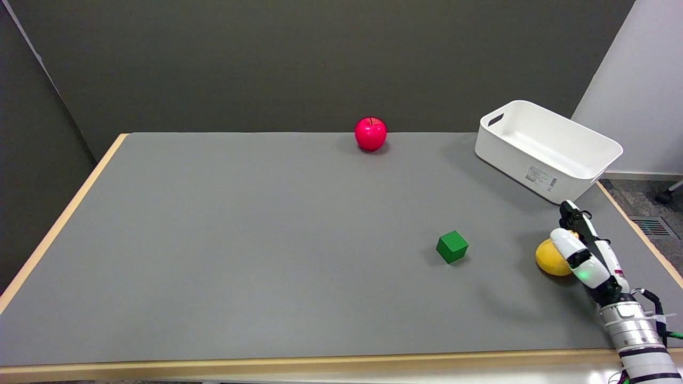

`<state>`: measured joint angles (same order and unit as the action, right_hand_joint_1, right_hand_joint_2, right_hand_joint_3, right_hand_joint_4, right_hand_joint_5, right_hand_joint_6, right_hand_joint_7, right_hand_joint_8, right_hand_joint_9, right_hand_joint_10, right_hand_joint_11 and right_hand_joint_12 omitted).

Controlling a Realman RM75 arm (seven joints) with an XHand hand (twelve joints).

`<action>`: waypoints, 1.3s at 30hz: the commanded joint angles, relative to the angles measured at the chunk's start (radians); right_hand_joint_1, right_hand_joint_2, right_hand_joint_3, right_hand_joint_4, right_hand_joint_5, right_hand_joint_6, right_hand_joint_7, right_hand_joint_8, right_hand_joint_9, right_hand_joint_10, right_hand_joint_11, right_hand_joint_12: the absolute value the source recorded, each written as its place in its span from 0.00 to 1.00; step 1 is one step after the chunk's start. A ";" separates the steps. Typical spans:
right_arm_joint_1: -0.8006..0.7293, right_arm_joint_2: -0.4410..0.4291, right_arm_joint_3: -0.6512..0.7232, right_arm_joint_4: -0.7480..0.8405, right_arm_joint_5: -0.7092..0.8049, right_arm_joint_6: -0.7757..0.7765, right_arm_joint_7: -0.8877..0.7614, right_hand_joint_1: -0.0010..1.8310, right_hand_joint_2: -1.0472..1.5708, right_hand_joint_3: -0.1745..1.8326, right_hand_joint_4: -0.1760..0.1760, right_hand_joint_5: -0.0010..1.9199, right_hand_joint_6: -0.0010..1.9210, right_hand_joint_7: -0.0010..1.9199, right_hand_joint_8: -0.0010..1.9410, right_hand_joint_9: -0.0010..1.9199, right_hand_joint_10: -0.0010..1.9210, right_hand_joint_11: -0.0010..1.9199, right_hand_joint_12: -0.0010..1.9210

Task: Pick up the yellow pear on the table.

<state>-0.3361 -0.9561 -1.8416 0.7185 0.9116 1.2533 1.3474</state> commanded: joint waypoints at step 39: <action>0.024 0.003 0.007 -0.006 -0.010 0.026 -0.039 0.60 0.69 0.61 0.01 0.09 0.24 0.13 0.21 0.06 0.32 0.00 0.55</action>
<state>-0.3159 -0.9559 -1.8369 0.7148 0.9017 1.2776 1.3122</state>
